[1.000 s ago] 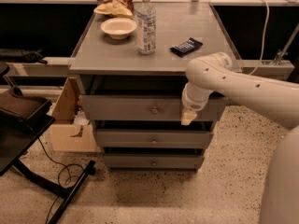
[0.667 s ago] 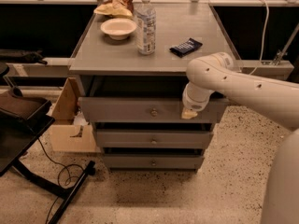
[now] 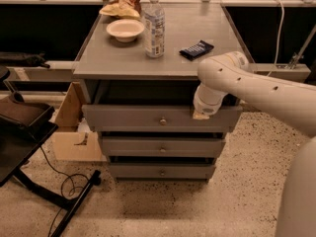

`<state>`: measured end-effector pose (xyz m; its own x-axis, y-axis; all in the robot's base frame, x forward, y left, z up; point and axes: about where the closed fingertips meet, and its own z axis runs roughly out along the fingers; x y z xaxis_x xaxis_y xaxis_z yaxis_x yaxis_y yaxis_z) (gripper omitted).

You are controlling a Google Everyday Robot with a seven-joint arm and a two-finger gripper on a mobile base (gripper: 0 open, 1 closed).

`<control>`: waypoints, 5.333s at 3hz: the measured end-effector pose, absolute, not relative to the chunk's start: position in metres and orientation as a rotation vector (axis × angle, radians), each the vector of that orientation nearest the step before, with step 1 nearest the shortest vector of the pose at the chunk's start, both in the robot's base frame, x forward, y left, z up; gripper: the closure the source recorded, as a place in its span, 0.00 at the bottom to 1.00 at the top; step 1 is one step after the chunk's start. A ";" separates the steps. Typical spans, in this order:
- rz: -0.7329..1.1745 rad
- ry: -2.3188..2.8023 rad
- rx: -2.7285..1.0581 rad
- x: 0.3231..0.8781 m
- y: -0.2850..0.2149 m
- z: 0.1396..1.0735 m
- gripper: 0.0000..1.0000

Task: Open top drawer

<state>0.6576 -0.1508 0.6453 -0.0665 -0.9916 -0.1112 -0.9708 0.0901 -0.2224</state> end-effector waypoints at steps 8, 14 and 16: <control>-0.083 2.099 -2.002 0.625 -0.168 0.684 1.00; -0.112 2.101 -1.993 0.636 -0.166 0.685 0.00; 0.127 2.164 -2.048 0.589 -0.145 0.638 0.49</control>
Offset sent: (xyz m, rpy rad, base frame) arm -0.1884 -0.0901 0.1252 -0.2840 0.2158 0.2134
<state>0.5891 -0.1454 0.6375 -0.0501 -0.9836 -0.1733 -0.9971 0.0592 -0.0479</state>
